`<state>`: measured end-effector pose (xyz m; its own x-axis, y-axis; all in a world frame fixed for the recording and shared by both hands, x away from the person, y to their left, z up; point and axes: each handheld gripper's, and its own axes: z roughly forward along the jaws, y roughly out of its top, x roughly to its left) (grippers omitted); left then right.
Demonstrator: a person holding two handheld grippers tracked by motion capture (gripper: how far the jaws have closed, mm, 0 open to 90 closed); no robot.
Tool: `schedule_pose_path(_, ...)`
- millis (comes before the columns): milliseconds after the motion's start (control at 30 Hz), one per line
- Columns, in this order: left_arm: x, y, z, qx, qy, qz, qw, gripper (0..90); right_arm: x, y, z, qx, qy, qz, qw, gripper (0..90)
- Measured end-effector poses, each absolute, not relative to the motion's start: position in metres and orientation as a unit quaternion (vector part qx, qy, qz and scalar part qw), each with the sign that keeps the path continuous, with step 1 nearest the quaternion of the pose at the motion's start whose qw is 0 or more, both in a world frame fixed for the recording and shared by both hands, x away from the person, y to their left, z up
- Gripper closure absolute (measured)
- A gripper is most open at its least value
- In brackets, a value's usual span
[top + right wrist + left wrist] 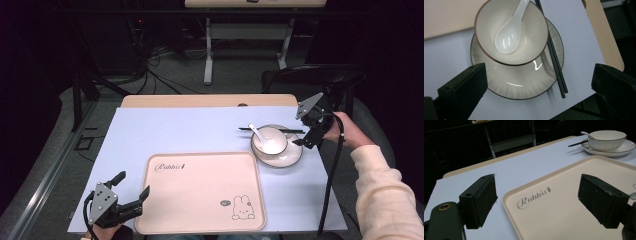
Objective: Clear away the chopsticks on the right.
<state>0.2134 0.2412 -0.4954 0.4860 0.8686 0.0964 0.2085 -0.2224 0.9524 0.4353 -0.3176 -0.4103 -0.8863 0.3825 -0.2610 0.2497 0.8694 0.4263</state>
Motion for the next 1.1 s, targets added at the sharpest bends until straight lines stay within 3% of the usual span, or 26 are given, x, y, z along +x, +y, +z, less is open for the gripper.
schedule_pose_path(367,0.212,0.241,-0.496,0.706,0.383,0.337,0.491,15.4,0.472,-0.318,-0.432,0.158,0.963,0.151,0.160,9.0)
schedule_pose_path(467,0.212,0.242,-0.495,0.708,0.382,0.336,0.490,15.4,0.481,-0.317,-0.443,0.164,0.963,0.149,0.153,15.8)
schedule_pose_path(500,0.212,0.242,-0.495,0.708,0.382,0.336,0.490,15.4,0.486,-0.316,-0.449,0.164,0.965,0.130,0.158,25.5)
schedule_pose_path(700,0.211,0.242,-0.495,0.708,0.383,0.336,0.489,15.4,0.496,-0.310,-0.461,0.156,0.966,0.108,0.176,46.6)
schedule_pose_path(733,0.211,0.242,-0.495,0.708,0.383,0.336,0.489,15.4,0.496,-0.310,-0.461,0.156,0.966,0.108,0.176,46.6)
schedule_pose_path(833,0.211,0.242,-0.495,0.708,0.383,0.336,0.488,15.4,0.502,-0.308,-0.472,0.145,0.971,0.093,0.167,60.8)
schedule_pose_path(1100,0.211,0.243,-0.495,0.709,0.383,0.337,0.486,15.4,0.508,-0.303,-0.484,0.129,0.977,0.070,0.157,72.1)
